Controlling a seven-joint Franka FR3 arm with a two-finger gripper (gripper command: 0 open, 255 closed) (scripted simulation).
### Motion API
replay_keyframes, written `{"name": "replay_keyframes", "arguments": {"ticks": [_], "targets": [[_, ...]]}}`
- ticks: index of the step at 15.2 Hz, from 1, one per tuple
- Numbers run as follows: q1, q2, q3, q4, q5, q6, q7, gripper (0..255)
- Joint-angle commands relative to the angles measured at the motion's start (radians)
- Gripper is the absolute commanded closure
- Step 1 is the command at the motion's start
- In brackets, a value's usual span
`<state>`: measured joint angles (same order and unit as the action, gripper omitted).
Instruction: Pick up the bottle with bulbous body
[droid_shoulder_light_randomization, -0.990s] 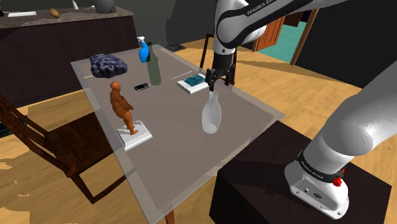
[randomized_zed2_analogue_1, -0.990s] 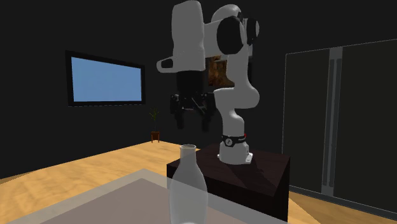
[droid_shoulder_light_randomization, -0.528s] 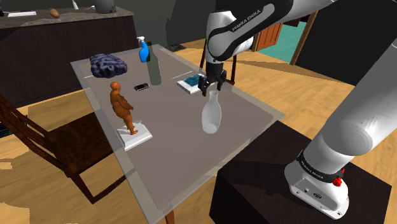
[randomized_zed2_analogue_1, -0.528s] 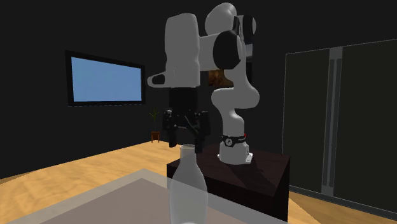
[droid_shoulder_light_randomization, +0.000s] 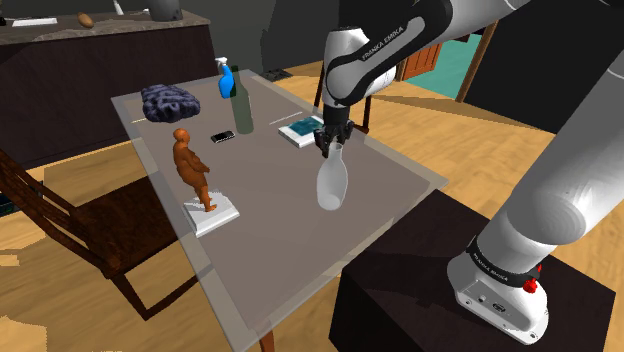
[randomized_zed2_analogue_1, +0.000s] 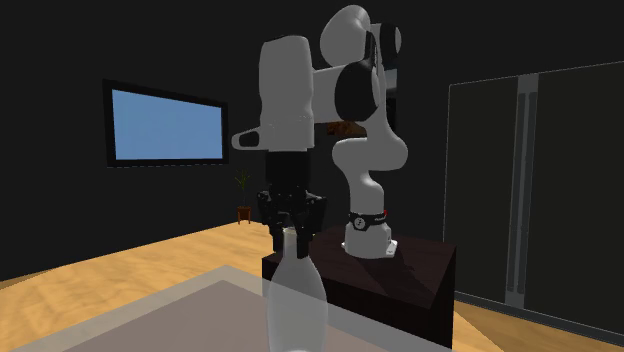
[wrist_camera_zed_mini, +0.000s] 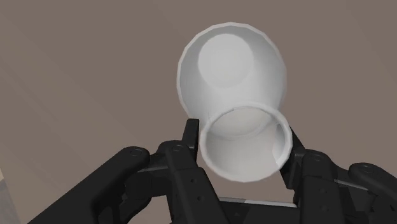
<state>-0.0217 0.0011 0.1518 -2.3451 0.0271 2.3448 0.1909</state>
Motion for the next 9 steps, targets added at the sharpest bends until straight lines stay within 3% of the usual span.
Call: {"name": "replay_keyframes", "arguments": {"ticks": [1,9], "targets": [[0.0,0.0,0.0,0.0,0.0,0.0,0.0,255],[0.0,-0.016,0.0,0.008,0.003,-0.024,-0.002,255]]}}
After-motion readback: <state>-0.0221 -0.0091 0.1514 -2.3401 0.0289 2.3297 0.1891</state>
